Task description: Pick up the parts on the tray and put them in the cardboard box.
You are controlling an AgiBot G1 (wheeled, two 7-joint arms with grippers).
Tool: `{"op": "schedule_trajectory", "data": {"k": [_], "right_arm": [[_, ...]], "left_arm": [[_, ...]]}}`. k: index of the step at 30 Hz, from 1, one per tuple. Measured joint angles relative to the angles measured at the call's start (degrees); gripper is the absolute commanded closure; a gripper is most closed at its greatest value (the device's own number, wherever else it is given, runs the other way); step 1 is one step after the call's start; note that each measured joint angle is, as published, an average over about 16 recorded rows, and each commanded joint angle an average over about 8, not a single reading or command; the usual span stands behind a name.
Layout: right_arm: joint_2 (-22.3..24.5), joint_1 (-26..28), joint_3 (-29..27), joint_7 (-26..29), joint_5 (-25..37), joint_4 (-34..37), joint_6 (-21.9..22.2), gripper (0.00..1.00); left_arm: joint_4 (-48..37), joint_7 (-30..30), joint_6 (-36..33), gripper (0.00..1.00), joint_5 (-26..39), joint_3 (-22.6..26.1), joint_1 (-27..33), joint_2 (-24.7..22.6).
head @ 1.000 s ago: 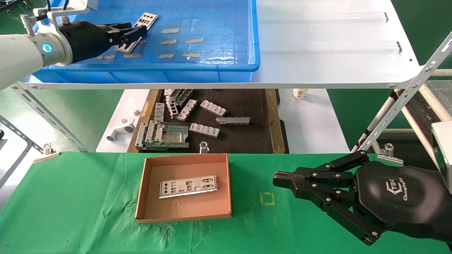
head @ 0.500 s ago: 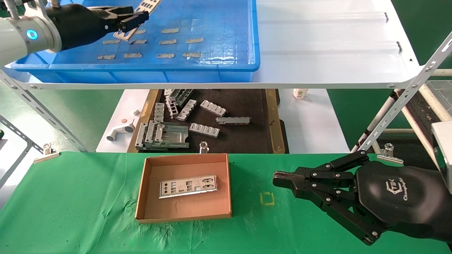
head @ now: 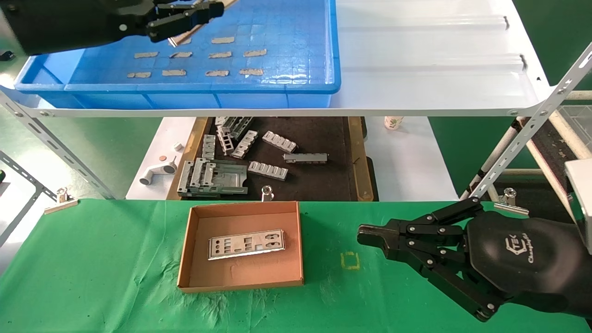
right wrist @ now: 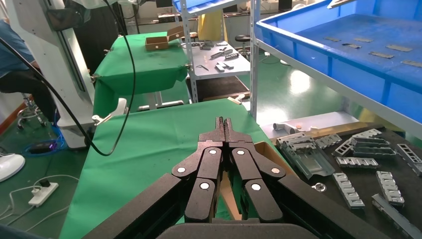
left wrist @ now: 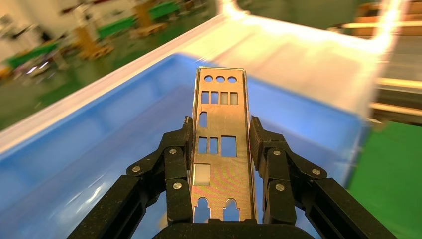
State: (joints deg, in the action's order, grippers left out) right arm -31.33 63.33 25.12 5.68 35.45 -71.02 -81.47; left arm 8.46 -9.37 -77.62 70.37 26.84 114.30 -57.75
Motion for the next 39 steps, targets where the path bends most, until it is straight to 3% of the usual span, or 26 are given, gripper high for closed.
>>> {"op": "schedule_trajectory", "data": {"k": [6,13,29,39], "right_arm": [[0.0,0.0,0.0,0.0,0.0,0.0,0.0,1.00],[0.0,0.0,0.0,0.0,0.0,0.0,0.0,1.00],[0.0,0.0,0.0,0.0,0.0,0.0,0.0,1.00],[0.0,0.0,0.0,0.0,0.0,0.0,0.0,1.00]], "left_arm": [[1.5,-4.0,-8.8,1.00,-1.0,0.1,0.0,1.7],[6.7,-5.5,-13.8,1.00,-3.3,1.9,-1.6,3.8],[30.8,0.1,-13.8,1.00,-15.4,14.6,-10.9,13.1],[33.0,-2.7,-11.0,1.00,-13.0,22.9,-15.4,13.7]]}}
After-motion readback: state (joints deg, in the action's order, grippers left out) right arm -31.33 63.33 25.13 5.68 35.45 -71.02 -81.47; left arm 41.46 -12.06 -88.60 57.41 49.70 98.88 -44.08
